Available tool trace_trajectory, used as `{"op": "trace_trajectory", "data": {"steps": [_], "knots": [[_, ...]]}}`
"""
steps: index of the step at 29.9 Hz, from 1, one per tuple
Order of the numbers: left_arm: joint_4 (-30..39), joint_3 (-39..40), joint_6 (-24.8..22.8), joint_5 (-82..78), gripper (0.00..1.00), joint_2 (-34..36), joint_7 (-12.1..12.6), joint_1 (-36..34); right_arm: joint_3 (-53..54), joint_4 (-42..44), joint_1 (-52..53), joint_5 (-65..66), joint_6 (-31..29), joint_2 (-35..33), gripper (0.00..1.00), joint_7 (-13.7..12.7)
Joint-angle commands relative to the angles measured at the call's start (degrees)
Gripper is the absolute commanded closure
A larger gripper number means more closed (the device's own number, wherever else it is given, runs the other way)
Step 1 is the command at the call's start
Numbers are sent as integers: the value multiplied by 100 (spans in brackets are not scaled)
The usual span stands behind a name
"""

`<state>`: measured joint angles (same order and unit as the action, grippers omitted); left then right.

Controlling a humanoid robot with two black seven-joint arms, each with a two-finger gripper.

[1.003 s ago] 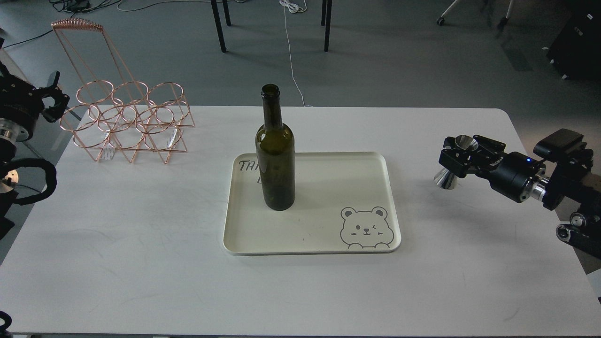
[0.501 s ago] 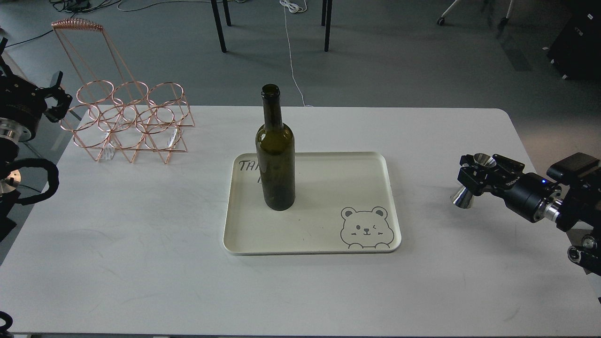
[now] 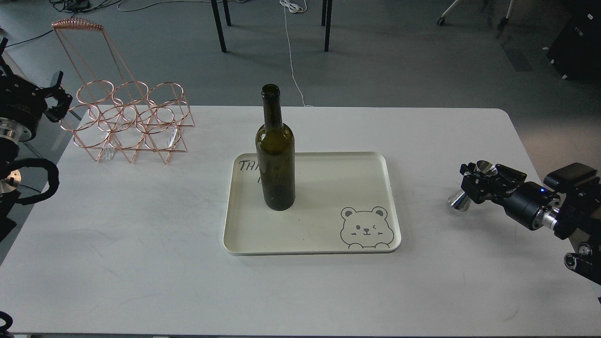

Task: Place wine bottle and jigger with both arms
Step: 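Carry the jigger off the tray away from the bottle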

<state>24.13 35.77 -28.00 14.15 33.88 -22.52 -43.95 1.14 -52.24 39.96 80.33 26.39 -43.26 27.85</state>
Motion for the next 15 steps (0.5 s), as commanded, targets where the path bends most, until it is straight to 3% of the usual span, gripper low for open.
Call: {"op": "trace_trajectory", "data": {"steps": [1, 5, 15], "knots": [[4, 0, 0, 0, 1, -4, 2, 1, -17, 12, -6, 0, 50, 45, 72, 1], [4, 0, 0, 0, 2, -4, 2, 1, -17, -6, 3, 0, 51, 45, 63, 10], [4, 9, 0, 0, 2, 5, 2, -17, -35, -50, -14, 0, 51, 37, 58, 10]]}}
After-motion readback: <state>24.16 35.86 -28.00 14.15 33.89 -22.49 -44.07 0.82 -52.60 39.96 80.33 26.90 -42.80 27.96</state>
